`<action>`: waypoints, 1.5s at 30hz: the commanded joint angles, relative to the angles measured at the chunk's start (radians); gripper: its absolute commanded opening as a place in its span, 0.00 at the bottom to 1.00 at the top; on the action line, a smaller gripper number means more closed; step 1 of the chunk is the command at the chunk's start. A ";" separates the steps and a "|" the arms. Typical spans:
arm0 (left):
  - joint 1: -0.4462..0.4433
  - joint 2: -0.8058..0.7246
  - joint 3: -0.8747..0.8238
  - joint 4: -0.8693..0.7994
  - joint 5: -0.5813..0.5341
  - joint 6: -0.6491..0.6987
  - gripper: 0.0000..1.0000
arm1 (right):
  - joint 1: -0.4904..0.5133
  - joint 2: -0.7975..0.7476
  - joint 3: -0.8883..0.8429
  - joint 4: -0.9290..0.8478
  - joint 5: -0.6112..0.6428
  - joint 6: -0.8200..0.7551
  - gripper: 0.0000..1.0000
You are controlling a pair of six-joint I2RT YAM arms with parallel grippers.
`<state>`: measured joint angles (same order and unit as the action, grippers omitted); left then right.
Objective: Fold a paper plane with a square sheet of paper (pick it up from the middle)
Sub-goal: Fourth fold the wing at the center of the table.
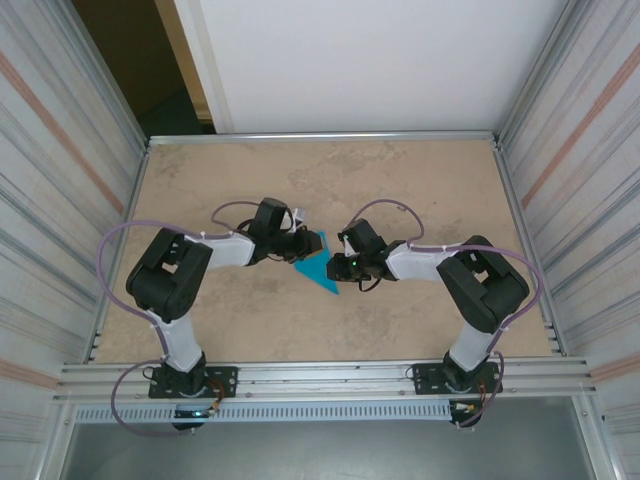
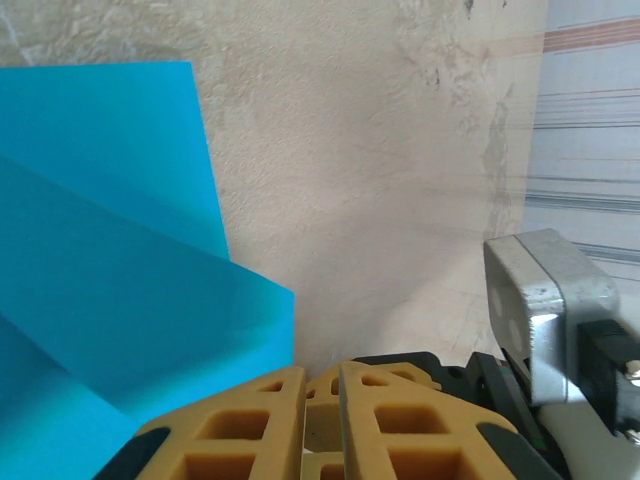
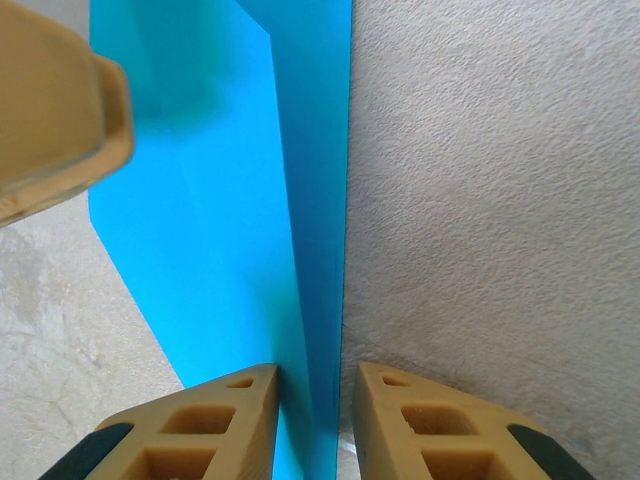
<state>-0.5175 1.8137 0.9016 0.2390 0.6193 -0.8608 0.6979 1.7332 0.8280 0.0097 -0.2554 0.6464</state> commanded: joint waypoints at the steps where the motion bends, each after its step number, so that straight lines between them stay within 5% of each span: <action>1: -0.007 -0.018 -0.006 0.003 -0.002 0.023 0.16 | 0.012 0.084 -0.021 -0.026 0.003 0.016 0.26; 18: -0.028 0.075 0.062 -0.078 -0.035 0.017 0.12 | 0.010 0.074 -0.021 -0.027 -0.007 0.019 0.29; 34: -0.028 0.087 0.071 -0.113 -0.062 0.022 0.12 | -0.012 -0.102 -0.105 -0.015 -0.106 0.015 0.34; 45: -0.027 0.089 0.071 -0.115 -0.065 0.022 0.12 | -0.007 -0.051 -0.102 -0.047 -0.085 0.019 0.26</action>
<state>-0.5411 1.8889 0.9501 0.1368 0.5739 -0.8597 0.6865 1.6550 0.7326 0.0292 -0.3370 0.6502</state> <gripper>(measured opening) 0.117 0.260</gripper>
